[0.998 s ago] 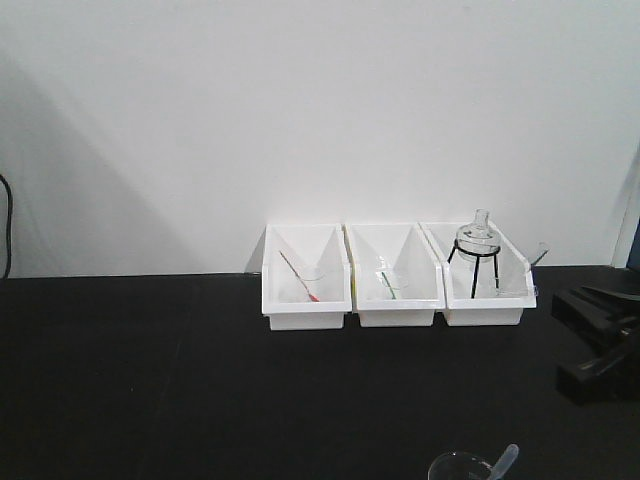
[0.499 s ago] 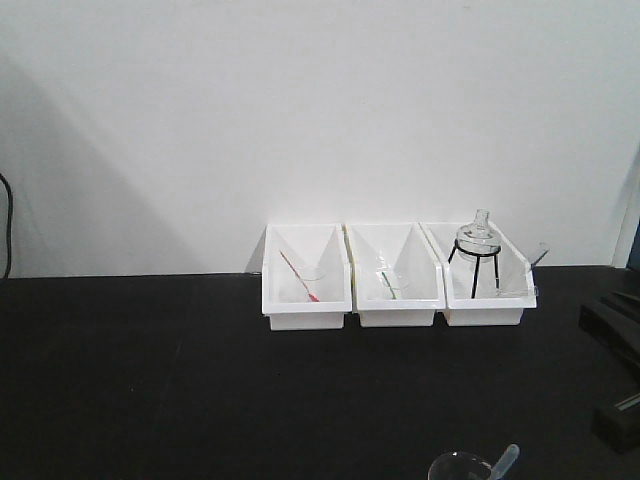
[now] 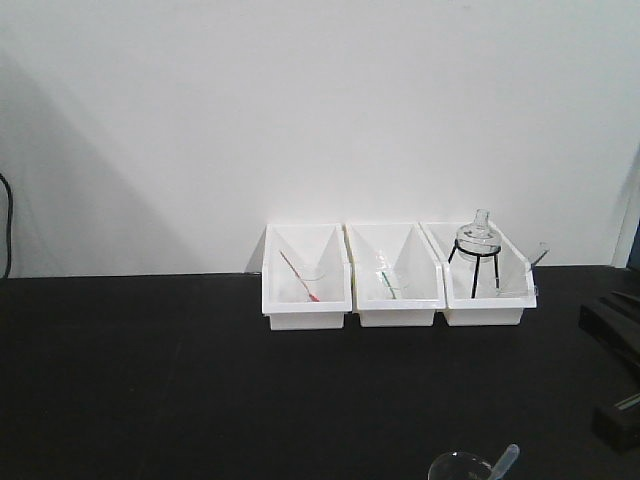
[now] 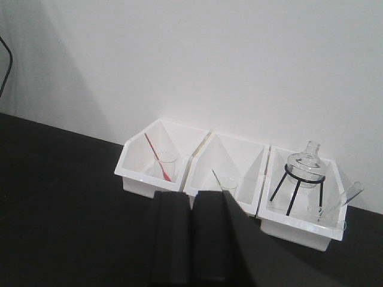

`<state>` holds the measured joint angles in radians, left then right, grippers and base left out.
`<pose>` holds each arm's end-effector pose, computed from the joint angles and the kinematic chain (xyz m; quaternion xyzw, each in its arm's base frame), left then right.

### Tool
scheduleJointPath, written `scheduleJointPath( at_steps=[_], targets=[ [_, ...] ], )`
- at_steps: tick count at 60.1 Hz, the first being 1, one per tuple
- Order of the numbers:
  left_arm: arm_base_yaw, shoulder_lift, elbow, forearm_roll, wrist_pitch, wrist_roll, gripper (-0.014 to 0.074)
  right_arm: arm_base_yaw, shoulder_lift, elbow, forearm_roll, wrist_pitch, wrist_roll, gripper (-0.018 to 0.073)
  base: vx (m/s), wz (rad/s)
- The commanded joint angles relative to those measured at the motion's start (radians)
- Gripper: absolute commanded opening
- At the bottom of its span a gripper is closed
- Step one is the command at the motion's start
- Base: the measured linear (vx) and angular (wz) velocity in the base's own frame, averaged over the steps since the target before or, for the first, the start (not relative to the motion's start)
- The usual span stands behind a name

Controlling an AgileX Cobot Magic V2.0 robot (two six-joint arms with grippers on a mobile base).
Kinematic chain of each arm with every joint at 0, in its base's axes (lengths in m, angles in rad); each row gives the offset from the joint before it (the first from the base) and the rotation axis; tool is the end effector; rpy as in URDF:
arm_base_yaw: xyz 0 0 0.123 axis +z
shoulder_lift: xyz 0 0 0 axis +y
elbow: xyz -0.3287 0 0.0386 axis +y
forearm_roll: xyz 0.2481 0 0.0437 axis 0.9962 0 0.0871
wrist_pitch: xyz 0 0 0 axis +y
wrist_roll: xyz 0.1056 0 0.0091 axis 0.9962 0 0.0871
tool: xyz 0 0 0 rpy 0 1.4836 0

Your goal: Grab transparent chemical and place on left bench

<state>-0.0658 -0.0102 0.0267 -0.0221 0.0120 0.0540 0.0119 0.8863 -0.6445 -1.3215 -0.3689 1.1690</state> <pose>0.0255 -0.0017 0.2039 0.0336 0.6852 -0.0124 0.7274 0.1721 0.0390 0.3791 -0.1741 0.7054 0.0873 0.6815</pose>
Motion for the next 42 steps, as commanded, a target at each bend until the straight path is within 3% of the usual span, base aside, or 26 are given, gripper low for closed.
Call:
scheduleJointPath(
  at_steps=[1, 4, 8, 12, 19, 22, 27, 42],
  targets=[
    [-0.002, -0.019, 0.016, -0.001, -0.078, -0.008, -0.0003, -0.005, -0.005, -0.027, 0.124, 0.021, -0.029, -0.0007, 0.0, 0.0],
    [-0.002, -0.019, 0.016, -0.001, -0.078, -0.008, -0.0003, -0.004, -0.008, -0.027, 0.283, 0.093, -0.108, -0.0007, 0.0, 0.0],
    [-0.002, -0.019, 0.016, -0.001, -0.078, -0.008, -0.0003, -0.004, -0.025, -0.027, 0.586, 0.192, -0.285, -0.0007, 0.0, 0.0],
    [-0.002, -0.019, 0.016, -0.001, -0.078, -0.008, -0.0003, -0.002, -0.044, -0.027, 0.837, 0.283, -0.544, -0.0007, 0.0, 0.0],
    [-0.002, -0.019, 0.016, -0.001, -0.078, -0.008, -0.0003, -0.002, -0.091, -0.027, 1.089, 0.369, -0.919, -0.0007, 0.0, 0.0],
    [-0.002, -0.019, 0.016, -0.001, -0.078, -0.008, -0.0003, -0.002, -0.124, -0.027, 1.15, 0.4, -1.024, -0.0007, 0.0, 0.0],
    [-0.002, -0.019, 0.016, -0.001, -0.078, -0.008, -0.0003, -0.002, -0.199, -0.008, 1.192, 0.407, -1.106, -0.0007, 0.0, 0.0],
    [-0.002, -0.019, 0.016, -0.001, -0.078, -0.008, -0.0003, -0.002, -0.482, 0.251, 1.176, 0.362, -1.04, -0.0007, 0.0, 0.0]
  ],
)
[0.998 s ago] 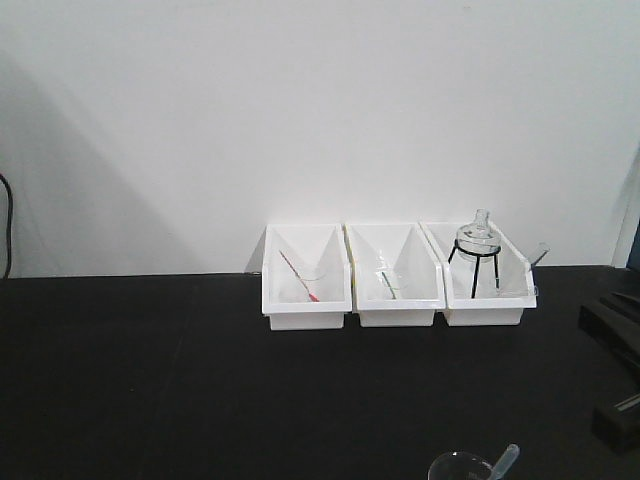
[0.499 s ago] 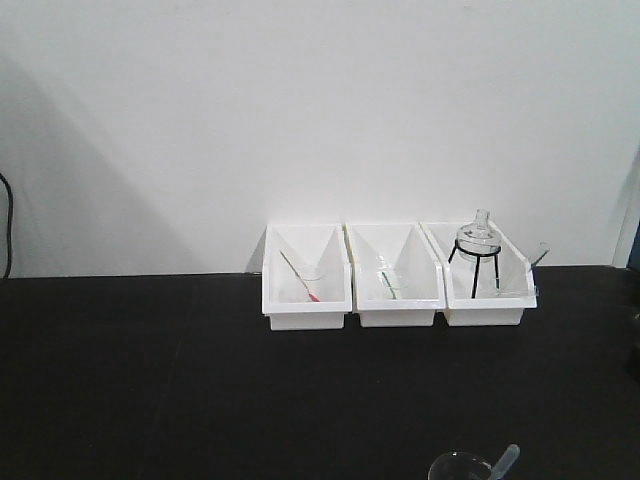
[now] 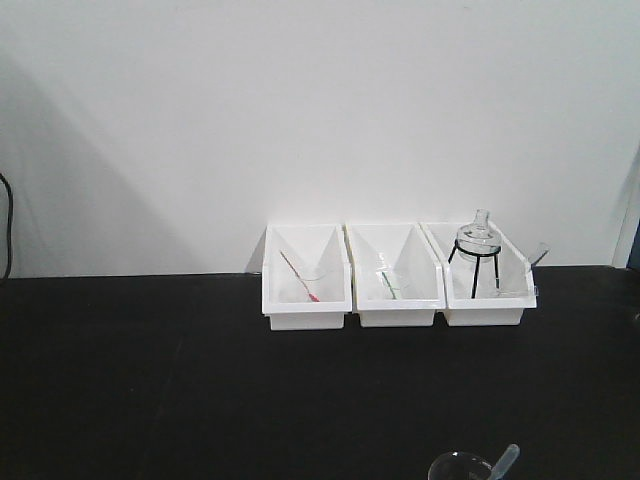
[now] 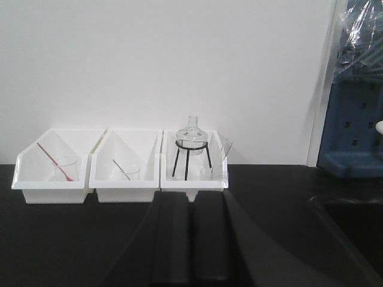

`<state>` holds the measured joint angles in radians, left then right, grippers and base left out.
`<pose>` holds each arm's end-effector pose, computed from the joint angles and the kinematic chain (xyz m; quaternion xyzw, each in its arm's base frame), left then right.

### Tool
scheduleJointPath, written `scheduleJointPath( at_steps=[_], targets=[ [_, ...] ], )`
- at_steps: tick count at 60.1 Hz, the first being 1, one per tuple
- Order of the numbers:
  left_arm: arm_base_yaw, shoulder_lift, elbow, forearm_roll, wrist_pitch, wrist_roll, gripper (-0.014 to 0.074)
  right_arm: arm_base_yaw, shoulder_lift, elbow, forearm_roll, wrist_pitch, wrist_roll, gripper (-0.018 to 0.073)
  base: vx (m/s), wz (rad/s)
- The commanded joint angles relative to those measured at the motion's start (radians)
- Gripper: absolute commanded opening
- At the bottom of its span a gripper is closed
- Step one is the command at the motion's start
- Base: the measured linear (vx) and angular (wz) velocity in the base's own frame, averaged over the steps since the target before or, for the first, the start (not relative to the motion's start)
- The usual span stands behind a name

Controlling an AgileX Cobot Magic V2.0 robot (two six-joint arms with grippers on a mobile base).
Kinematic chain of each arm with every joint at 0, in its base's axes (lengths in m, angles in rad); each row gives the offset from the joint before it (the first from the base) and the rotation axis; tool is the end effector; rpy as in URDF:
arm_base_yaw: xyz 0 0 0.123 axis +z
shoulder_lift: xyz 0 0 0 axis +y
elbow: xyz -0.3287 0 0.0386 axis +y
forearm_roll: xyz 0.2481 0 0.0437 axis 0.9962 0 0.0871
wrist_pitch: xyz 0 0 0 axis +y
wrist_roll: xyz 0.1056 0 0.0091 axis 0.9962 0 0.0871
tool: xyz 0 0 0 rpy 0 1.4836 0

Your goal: Grab transparent chemical and place on left bench

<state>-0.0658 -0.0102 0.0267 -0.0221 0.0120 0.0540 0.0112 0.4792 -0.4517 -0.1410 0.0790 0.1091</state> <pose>0.0255 -0.0017 0.2039 0.0336 0.6852 -0.0124 0.7274 0.0813 -0.0003 0.3436 -0.0113 0.7135 -0.0111 0.7004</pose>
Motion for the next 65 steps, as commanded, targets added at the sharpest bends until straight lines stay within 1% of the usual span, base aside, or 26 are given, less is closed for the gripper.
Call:
scheduleJointPath(
  at_steps=[1, 12, 19, 23, 27, 29, 32, 37, 65],
  targets=[
    [-0.002, -0.019, 0.016, -0.001, -0.078, -0.008, -0.0003, -0.001, -0.094, 0.076, -0.006, -0.087, 0.023, -0.0007, 0.0, 0.0],
    [-0.002, -0.019, 0.016, -0.001, -0.078, -0.008, -0.0003, -0.001, -0.34, 0.285, -0.003, -0.09, 0.023, -0.0007, 0.0, 0.0],
    [-0.002, -0.019, 0.016, -0.001, -0.078, -0.008, -0.0003, -0.001, -0.497, 0.389, 0.015, -0.09, 0.023, -0.0007, 0.0, 0.0],
    [-0.002, -0.019, 0.016, -0.001, -0.078, -0.008, -0.0003, -0.003, -0.501, 0.447, 0.015, -0.123, 0.023, -0.0007, 0.0, 0.0],
    [-0.002, -0.019, 0.016, -0.001, -0.078, -0.008, -0.0003, -0.003, -0.487, 0.486, 0.009, -0.122, 0.023, -0.0007, 0.0, 0.0],
    [-0.002, -0.019, 0.016, -0.001, -0.078, -0.008, -0.0003, -0.003, -0.488, 0.492, 0.008, -0.109, 0.023, -0.0007, 0.0, 0.01],
    [-0.002, -0.019, 0.016, -0.001, -0.078, -0.008, -0.0003, -0.002, -0.492, 0.489, 0.008, -0.052, 0.023, -0.0007, 0.0, 0.01],
    [-0.002, -0.019, 0.016, -0.001, -0.078, -0.008, -0.0003, -0.002, -0.497, 0.49, 0.008, -0.029, 0.023, -0.0007, 0.0, 0.0],
    [-0.002, -0.019, 0.016, -0.001, -0.078, -0.008, -0.0003, -0.002, -0.497, 0.49, 0.011, -0.029, 0.023, -0.0007, 0.0, 0.0]
  ],
)
